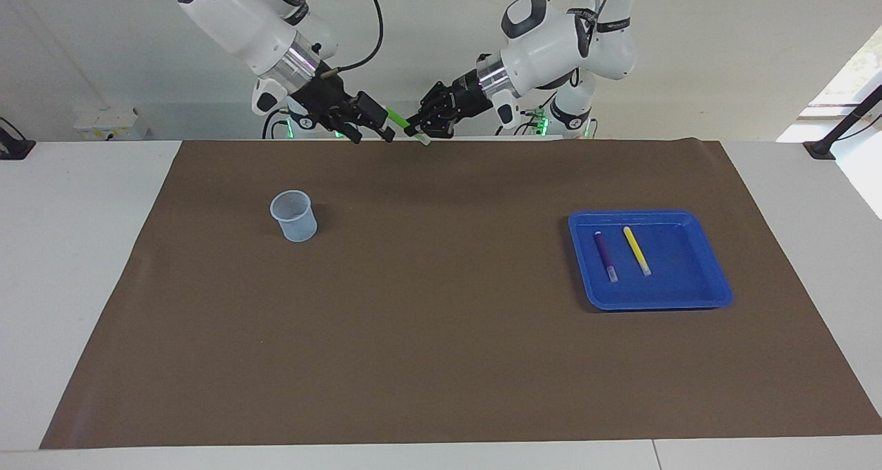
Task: Transfer and insert pens with both arms
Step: 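Lift the green pen with the left gripper while the right gripper approaches, then grasp the green pen tip with the right gripper, open the left gripper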
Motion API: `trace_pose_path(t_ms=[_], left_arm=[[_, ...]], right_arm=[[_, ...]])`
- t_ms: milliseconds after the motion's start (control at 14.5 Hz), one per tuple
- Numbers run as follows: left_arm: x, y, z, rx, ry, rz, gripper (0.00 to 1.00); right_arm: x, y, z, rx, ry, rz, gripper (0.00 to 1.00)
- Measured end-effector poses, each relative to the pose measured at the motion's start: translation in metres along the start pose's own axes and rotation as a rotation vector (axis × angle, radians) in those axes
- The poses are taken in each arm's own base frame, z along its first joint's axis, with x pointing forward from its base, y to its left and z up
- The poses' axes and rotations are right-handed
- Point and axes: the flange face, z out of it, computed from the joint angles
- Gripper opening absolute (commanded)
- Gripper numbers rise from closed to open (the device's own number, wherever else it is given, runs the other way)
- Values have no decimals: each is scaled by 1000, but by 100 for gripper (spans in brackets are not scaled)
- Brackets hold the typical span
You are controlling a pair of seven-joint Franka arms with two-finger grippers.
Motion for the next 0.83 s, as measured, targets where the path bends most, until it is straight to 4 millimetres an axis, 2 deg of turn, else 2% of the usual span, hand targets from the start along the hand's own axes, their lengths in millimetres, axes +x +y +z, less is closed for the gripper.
trace_pose_path(t_ms=[275,551,826], left_arm=[[0,0,-3,-11,-4,0,0],[0,1,-4,-23,-5,-1,0],[0,2,-5,-29,-7,-3,0]], right_arm=[[-11,1,2,-30,-44,-11,100],[-39,-11,20,-81,-100,-62,95],[-54,-17,28,-100,-119,-89,91]])
